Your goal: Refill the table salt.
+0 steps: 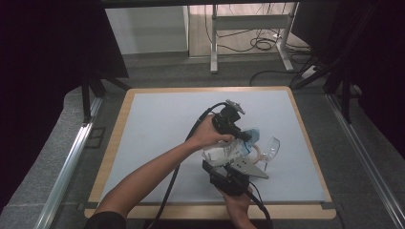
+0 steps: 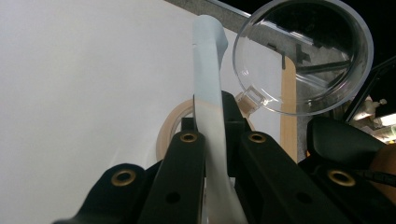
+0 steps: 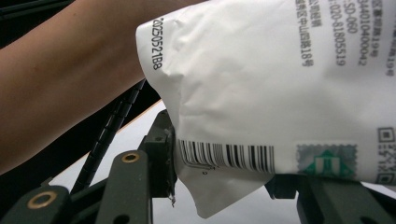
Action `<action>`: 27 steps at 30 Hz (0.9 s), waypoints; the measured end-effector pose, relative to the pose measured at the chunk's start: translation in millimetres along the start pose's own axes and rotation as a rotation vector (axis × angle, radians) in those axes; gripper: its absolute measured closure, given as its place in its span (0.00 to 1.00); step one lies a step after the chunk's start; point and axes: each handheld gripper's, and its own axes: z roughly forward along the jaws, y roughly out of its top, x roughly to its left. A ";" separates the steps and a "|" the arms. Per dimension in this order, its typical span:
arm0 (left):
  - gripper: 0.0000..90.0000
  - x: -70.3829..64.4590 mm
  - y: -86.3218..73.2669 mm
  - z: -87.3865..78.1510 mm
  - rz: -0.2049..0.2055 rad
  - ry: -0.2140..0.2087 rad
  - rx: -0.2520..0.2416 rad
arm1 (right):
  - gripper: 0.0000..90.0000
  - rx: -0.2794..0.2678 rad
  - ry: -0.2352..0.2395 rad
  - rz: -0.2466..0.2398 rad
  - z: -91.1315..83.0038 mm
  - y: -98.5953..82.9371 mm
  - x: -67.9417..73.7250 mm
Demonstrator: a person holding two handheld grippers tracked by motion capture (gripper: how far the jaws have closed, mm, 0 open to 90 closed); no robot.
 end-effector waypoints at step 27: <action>1.00 0.1 0.1 0.9 0.001 -0.005 0.005 | 0.60 -0.006 -0.005 -0.002 -0.7 0.5 1.1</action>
